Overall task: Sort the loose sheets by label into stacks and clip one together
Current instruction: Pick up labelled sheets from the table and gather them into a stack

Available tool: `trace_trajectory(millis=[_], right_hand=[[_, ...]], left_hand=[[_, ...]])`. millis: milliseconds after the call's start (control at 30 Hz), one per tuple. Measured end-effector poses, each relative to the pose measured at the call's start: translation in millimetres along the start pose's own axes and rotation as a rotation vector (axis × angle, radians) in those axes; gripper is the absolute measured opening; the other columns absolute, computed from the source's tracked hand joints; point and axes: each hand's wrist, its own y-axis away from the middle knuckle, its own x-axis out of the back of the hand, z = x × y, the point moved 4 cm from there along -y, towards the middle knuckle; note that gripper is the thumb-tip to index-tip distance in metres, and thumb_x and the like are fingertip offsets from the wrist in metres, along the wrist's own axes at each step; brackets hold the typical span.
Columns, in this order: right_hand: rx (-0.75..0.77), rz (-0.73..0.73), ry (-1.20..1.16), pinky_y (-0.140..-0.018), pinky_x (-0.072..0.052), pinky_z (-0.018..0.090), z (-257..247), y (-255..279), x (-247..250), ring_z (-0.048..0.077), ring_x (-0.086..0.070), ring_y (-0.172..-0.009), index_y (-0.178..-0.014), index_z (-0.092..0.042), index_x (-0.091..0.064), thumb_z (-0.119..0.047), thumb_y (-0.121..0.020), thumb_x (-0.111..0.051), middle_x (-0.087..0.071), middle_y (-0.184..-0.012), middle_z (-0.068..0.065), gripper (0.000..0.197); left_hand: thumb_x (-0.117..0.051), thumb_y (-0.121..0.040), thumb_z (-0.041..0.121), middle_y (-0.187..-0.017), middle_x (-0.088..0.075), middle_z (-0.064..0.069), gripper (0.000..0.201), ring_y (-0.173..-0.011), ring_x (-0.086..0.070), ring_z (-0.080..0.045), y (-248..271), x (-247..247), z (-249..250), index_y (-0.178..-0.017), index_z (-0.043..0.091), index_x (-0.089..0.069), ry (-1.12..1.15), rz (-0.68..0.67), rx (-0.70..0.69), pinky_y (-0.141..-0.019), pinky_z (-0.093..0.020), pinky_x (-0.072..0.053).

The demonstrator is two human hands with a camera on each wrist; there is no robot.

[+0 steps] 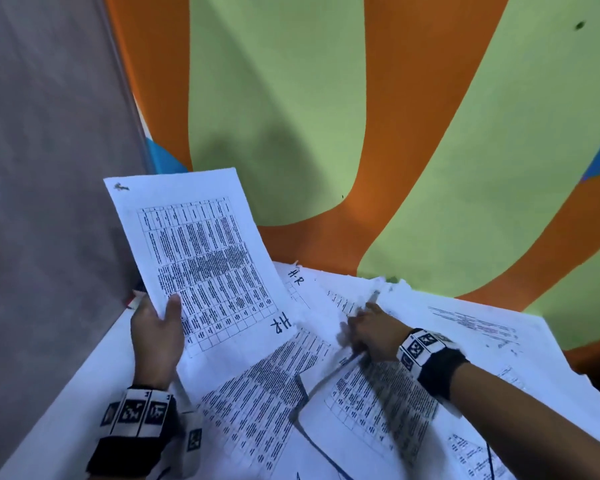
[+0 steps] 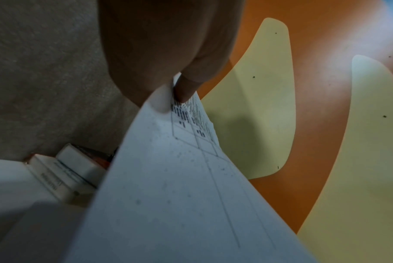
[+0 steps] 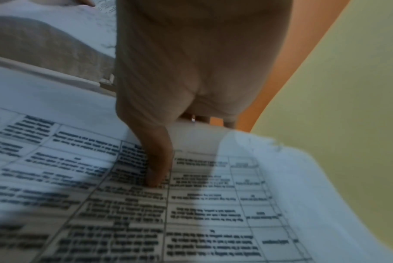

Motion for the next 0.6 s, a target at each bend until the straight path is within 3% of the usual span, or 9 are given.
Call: trace_trajectory(millis=[100, 133, 167, 233, 300, 333, 400, 467, 600], right_hand=[[-0.019, 0.138, -0.101, -0.083, -0.041, 0.025, 3.7, 16.6, 5.2, 0.023, -0.059, -0.094, -0.097, -0.02, -0.069, -0.021, -0.08, -0.066, -0.064, -0.101, 0.003, 0.018], [-0.08, 0.199, -0.134, -0.067, -0.036, 0.018, 7.8, 23.4, 8.1, 0.02, -0.062, -0.086, -0.092, -0.024, -0.068, -0.024, -0.074, -0.071, -0.065, -0.096, -0.002, 0.019], [-0.124, 0.27, -0.161, -0.058, -0.033, 0.019, 13.6, 29.3, 10.2, 0.018, -0.063, -0.079, -0.093, -0.026, -0.065, -0.023, -0.07, -0.074, -0.065, -0.095, -0.004, 0.025], [-0.149, 0.291, -0.367, -0.061, -0.034, 0.025, 26.2, 36.8, 16.2, 0.022, -0.061, -0.081, -0.117, -0.023, -0.057, -0.009, -0.078, -0.066, -0.061, -0.113, -0.002, 0.042], [-0.205, 0.294, -0.606, -0.073, -0.038, 0.019, 40.1, 50.8, 33.5, 0.015, -0.058, -0.093, -0.132, -0.02, -0.051, -0.001, -0.082, -0.064, -0.056, -0.119, -0.004, 0.055], [-0.216, 0.328, -0.671, -0.073, -0.039, 0.014, 49.0, 60.4, 48.4, 0.006, -0.058, -0.093, -0.128, -0.019, -0.056, -0.001, -0.081, -0.067, -0.057, -0.113, -0.007, 0.052], [-0.215, 0.351, -0.767, -0.058, -0.043, 0.009, 64.2, 80.7, 70.8, -0.007, -0.061, -0.069, -0.108, -0.013, -0.068, 0.0, -0.08, -0.071, -0.067, -0.096, -0.003, 0.031], [-0.208, 0.362, -0.891, -0.054, -0.045, 0.014, 77.8, 101.9, 86.8, -0.002, -0.06, -0.06, -0.092, -0.006, -0.071, -0.007, -0.081, -0.075, -0.073, -0.087, 0.01, 0.012], [-0.216, 0.542, -1.275, -0.054, -0.04, 0.024, 103.2, 130.2, 93.3, 0.014, -0.054, -0.057, -0.088, 0.002, -0.068, -0.019, -0.078, -0.075, -0.067, -0.072, 0.018, 0.023]], left_hand=[[-0.049, -0.098, 0.009, -0.108, -0.057, -0.008, 0.029, -0.099, -0.053, -0.023, 4.3, -3.6, -4.1, -0.124, -0.002, -0.054, 0.0, -0.007, 0.007, -0.084, -0.03, -0.035], [-0.049, -0.098, 0.011, -0.109, -0.061, -0.013, 0.028, -0.099, -0.056, -0.028, 3.9, -4.4, -9.4, -0.123, -0.001, -0.055, 0.001, -0.014, 0.019, -0.082, -0.032, -0.038], [-0.049, -0.098, 0.013, -0.108, -0.063, -0.018, 0.027, -0.098, -0.059, -0.034, 2.8, -6.1, -15.3, -0.121, 0.001, -0.056, 0.006, -0.023, 0.032, -0.08, -0.036, -0.041], [-0.05, -0.098, 0.016, -0.105, -0.064, -0.025, 0.026, -0.097, -0.06, -0.042, 1.8, -9.6, -26.0, -0.119, 0.003, -0.057, 0.012, -0.047, 0.053, -0.08, -0.046, -0.048], [-0.05, -0.098, 0.018, -0.104, -0.063, -0.028, 0.025, -0.096, -0.06, -0.044, 5.1, -13.3, -30.1, -0.117, 0.004, -0.058, 0.008, -0.088, 0.07, -0.082, -0.051, -0.05], [-0.05, -0.098, 0.018, -0.102, -0.064, -0.028, 0.024, -0.096, -0.061, -0.044, 6.9, -15.3, -31.7, -0.115, 0.004, -0.058, 0.009, -0.107, 0.069, -0.08, -0.051, -0.05], [-0.05, -0.098, 0.016, -0.099, -0.065, -0.022, 0.023, -0.094, -0.062, -0.041, 10.5, -18.8, -33.6, -0.114, 0.002, -0.058, 0.015, -0.131, 0.057, -0.076, -0.043, -0.048], [-0.05, -0.098, 0.011, -0.104, -0.063, -0.011, 0.024, -0.096, -0.059, -0.03, 15.8, -21.7, -30.9, -0.119, 0.003, -0.058, 0.031, -0.148, 0.047, -0.082, -0.037, -0.043], [-0.05, -0.097, 0.007, -0.108, -0.061, -0.009, 0.03, -0.101, -0.056, -0.026, 23.0, -32.4, -23.0, -0.126, 0.005, -0.055, 0.06, -0.198, 0.05, -0.088, -0.036, -0.041]])
